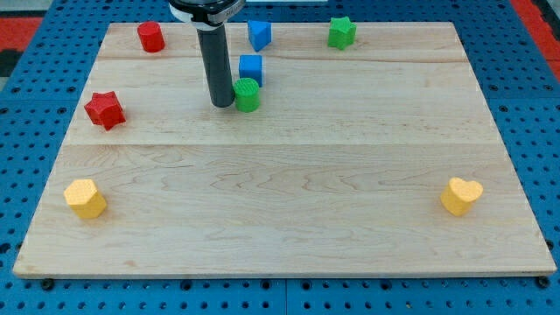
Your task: Move red star to the bottom of green circle
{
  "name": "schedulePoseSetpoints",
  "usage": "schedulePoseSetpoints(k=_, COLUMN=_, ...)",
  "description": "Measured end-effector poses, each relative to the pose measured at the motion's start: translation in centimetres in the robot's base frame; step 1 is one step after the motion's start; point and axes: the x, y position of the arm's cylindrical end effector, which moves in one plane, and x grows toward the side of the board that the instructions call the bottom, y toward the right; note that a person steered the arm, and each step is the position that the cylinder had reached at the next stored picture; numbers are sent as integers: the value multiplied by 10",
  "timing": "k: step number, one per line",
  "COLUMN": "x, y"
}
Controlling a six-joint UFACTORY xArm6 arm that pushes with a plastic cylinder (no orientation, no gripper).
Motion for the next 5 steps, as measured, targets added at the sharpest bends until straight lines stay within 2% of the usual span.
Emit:
schedulePoseSetpoints(k=1, x=17, y=-26)
schedulePoseSetpoints(k=2, x=67, y=-52)
schedulePoseSetpoints(k=3, x=79, y=-133)
schedulePoseSetpoints(k=4, x=72, y=-220)
schedulePoseSetpoints(k=5, x=63, y=-222)
